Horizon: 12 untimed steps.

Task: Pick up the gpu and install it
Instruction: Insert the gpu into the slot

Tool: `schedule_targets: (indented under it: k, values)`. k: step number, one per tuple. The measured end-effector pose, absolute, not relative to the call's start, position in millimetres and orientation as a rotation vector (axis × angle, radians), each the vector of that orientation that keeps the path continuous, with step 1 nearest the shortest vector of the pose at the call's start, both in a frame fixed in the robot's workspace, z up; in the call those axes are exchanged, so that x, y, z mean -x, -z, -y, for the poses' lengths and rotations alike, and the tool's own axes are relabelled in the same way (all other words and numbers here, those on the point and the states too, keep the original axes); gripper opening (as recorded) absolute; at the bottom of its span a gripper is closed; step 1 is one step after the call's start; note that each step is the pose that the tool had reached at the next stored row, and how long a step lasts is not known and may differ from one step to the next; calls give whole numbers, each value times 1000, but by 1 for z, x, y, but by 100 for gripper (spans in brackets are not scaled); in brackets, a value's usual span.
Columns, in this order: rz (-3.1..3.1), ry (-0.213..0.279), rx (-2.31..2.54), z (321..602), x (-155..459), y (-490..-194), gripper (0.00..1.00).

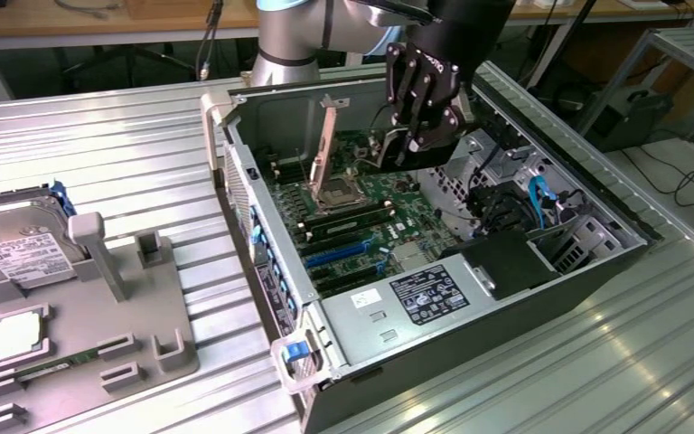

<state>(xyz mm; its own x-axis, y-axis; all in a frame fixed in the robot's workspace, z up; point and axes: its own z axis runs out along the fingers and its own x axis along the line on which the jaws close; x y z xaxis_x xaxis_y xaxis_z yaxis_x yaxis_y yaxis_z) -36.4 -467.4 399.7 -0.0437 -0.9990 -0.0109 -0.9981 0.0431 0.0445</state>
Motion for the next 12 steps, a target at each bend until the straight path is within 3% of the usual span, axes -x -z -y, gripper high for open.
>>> schedule_targets:
  k: [12]
  values:
    - [2252,62,-2156,467,36,-395,27]
